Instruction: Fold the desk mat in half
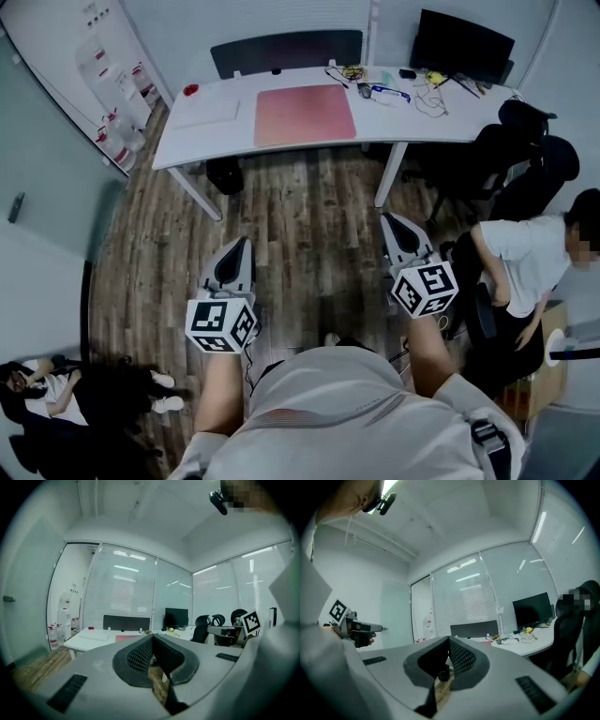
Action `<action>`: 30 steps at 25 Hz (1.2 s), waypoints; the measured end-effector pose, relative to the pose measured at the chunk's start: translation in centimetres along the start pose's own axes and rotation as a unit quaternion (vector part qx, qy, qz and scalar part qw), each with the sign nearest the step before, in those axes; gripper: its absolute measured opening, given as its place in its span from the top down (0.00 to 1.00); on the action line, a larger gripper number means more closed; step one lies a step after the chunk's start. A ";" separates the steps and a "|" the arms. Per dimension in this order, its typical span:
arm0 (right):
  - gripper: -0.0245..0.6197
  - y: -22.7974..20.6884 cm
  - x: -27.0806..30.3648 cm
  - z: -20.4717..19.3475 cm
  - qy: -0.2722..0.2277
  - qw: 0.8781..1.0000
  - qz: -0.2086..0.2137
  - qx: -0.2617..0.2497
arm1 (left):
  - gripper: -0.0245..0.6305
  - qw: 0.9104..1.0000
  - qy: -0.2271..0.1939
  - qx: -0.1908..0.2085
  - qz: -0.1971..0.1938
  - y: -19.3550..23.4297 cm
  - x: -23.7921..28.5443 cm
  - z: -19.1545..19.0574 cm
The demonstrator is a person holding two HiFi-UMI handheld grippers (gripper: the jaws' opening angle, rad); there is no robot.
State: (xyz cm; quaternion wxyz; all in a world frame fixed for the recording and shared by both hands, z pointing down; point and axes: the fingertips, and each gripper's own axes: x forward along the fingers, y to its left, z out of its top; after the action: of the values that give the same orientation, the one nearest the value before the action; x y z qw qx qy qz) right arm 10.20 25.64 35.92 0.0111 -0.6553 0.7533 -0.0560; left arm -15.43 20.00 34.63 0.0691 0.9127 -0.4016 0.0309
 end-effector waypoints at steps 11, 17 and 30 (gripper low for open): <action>0.88 -7.1 4.4 -2.6 0.026 0.999 0.008 0.047 | 0.94 0.999 0.031 0.009 -0.010 -1.5 8.0 -1.1; 0.88 -9.8 7.7 -3.6 0.043 0.998 -0.023 0.045 | 0.94 0.999 0.029 0.004 -0.038 1.0 13.8 -1.4; 0.88 -10.1 25.5 -2.8 0.077 0.993 -0.083 0.024 | 0.94 0.995 0.037 0.021 -0.092 14.9 28.0 0.3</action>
State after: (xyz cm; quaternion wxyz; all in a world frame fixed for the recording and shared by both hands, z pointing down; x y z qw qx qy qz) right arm 16.36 -0.70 41.11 -0.0362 -0.7085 0.6936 -0.1248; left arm -7.51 -10.46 38.95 0.0670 0.9453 -0.3122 0.0670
